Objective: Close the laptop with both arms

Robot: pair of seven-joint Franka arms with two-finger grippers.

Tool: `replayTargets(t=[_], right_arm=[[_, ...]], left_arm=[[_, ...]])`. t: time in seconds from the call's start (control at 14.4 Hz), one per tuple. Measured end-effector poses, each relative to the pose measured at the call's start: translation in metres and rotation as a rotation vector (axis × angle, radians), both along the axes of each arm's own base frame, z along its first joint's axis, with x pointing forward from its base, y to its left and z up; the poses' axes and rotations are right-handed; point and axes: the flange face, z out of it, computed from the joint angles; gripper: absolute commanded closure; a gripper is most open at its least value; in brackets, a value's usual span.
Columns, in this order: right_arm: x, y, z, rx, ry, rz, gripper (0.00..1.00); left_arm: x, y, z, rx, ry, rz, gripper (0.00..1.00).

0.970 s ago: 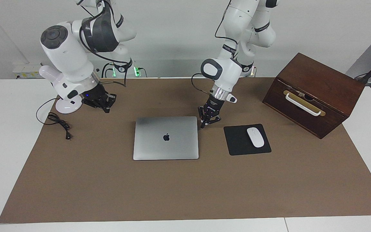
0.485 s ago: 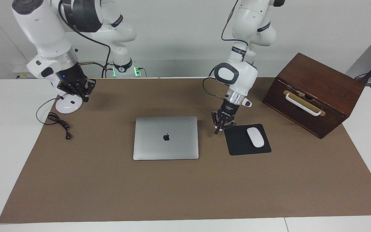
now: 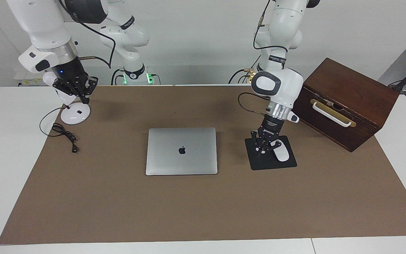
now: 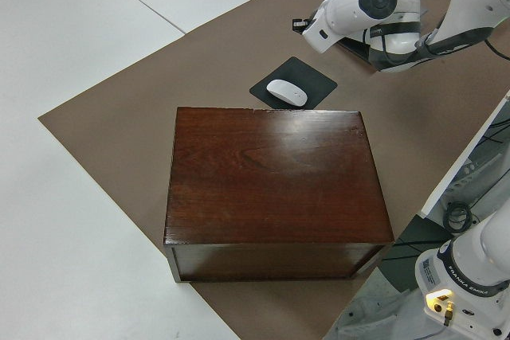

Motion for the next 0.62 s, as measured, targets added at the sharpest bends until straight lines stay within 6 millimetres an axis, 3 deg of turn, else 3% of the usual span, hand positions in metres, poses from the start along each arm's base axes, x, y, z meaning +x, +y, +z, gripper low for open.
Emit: replayTargets(t=[0.07,0.62], right_arm=[[-0.002,0.000,0.003,0.000,-0.004,-0.007,0.00],[-0.007,-0.008,0.033,0.003,-0.061,-0.067,0.00]], left_arm=[[0.009,0.009,0.005,0.028,-0.019,-0.016,1.00],[0.070,0.043,0.042,0.294,-0.149,-0.255,1.00]])
